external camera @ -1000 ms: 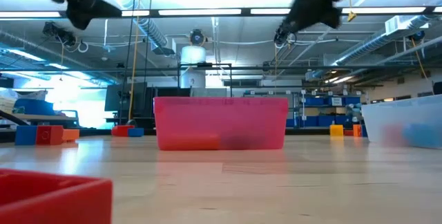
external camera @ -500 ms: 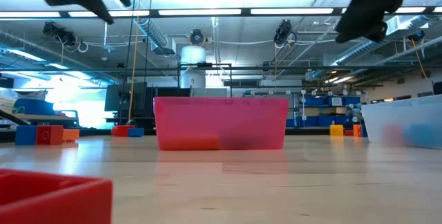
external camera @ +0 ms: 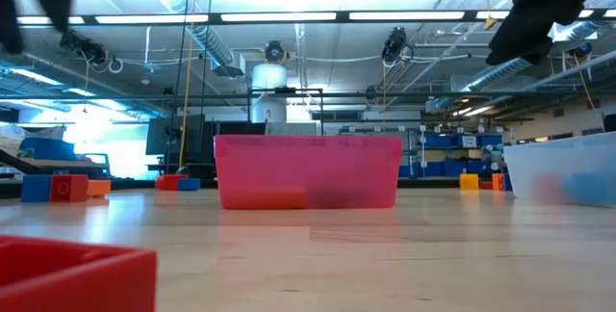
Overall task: Sort blocks by size
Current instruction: Put the blue 1 stud game piece into the transparent bin
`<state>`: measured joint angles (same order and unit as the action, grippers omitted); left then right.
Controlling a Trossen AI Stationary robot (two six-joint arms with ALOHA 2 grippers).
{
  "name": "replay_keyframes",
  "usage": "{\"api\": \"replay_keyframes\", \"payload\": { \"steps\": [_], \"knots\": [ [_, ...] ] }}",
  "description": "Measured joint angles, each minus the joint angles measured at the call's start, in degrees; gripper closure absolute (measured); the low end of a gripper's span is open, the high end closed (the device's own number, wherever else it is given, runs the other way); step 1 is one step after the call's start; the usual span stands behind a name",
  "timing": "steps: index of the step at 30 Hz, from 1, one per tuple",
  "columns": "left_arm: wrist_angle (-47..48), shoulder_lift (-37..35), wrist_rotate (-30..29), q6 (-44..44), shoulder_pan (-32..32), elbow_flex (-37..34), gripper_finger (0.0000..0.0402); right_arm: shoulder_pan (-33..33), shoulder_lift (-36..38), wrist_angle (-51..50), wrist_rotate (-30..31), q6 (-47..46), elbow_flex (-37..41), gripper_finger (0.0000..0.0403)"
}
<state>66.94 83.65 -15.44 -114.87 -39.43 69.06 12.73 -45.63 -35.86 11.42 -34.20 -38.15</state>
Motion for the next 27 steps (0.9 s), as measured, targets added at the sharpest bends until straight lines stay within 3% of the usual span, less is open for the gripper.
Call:
{"api": "replay_keyframes", "payload": {
  "steps": [9, 27],
  "knots": [
    [-1.9, 7.3, 12.2, -11.0, -2.4, 0.0, 0.0161, 0.0, -0.1, 0.2, -1.0, 0.3, 0.0, 0.0262],
    [-10.4, 16.8, 19.0, -11.7, -2.3, -0.5, 0.0161, 0.0, -0.1, 0.4, -3.7, -0.3, 0.0, 0.0265]
  ]
}}
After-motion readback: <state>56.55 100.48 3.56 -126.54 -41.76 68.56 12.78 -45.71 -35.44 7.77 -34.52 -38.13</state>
